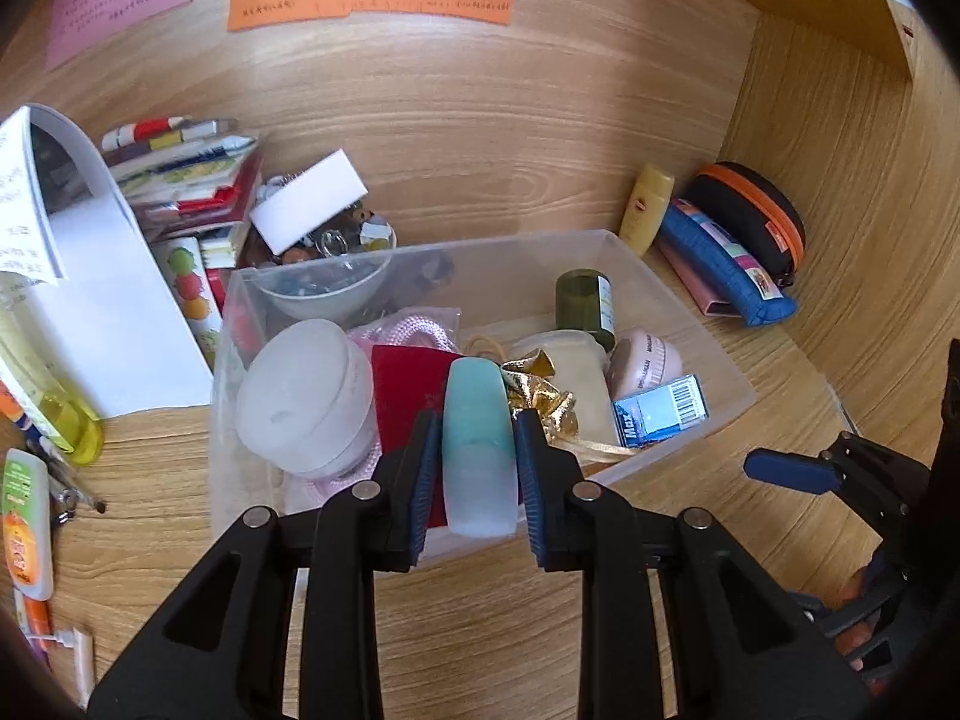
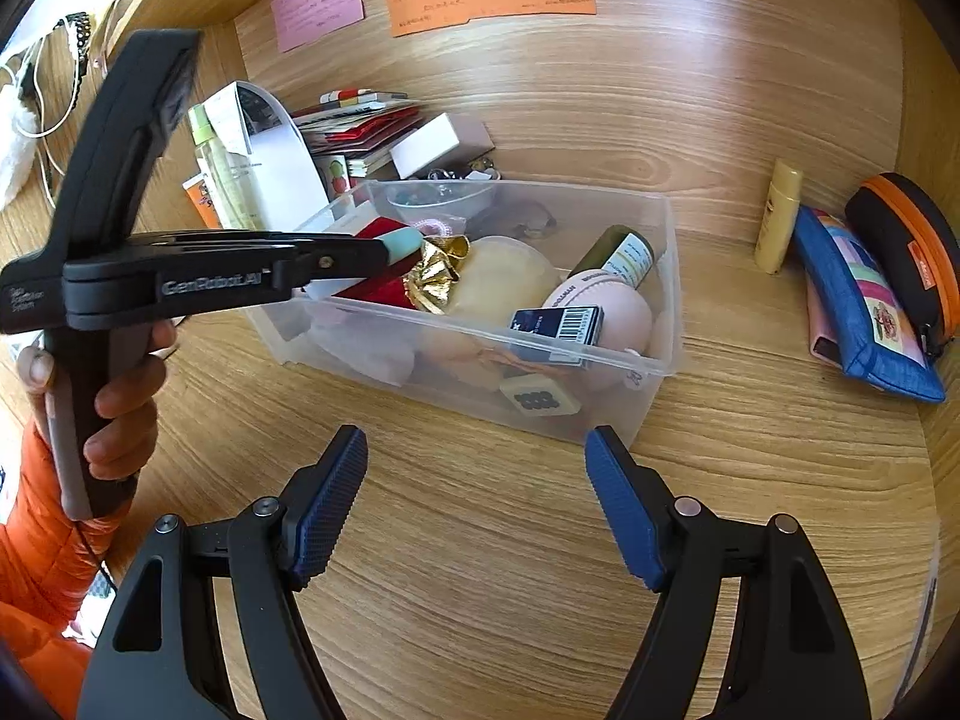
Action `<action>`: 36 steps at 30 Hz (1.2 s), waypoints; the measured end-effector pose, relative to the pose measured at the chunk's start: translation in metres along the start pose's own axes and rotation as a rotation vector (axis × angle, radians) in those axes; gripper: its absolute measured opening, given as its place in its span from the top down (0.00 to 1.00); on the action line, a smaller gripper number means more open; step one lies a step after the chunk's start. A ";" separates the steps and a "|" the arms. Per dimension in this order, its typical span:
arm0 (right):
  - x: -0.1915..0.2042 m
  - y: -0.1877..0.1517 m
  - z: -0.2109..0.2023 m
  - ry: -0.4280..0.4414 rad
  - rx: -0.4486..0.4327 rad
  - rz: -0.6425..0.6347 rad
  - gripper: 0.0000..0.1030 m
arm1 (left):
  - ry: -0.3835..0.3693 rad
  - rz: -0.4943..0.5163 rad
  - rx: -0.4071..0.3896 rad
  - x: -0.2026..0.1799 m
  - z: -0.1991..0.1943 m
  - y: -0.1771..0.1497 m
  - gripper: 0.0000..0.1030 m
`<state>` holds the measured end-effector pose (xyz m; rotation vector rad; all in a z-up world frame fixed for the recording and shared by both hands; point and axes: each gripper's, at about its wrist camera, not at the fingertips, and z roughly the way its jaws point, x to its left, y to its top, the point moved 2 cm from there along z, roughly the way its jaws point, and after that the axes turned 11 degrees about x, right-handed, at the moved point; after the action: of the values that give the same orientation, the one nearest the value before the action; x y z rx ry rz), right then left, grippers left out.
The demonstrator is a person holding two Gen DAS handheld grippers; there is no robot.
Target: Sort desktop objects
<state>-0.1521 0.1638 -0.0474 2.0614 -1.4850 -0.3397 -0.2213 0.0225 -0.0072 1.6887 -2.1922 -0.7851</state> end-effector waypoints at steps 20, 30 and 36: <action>0.014 0.006 -0.031 -0.109 -0.111 0.005 0.18 | 0.089 -0.068 -0.149 0.013 -0.057 -0.039 0.09; 0.020 0.006 -0.046 -0.124 -0.154 0.018 0.15 | 0.136 -0.087 -0.132 0.015 -0.058 -0.062 0.06; 0.019 0.005 -0.044 -0.135 -0.150 0.027 0.14 | 0.147 -0.064 -0.131 0.007 -0.054 -0.069 0.06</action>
<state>-0.1269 0.1580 -0.0063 1.9310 -1.5154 -0.5718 -0.1398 -0.0101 -0.0022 1.7017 -1.9552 -0.7750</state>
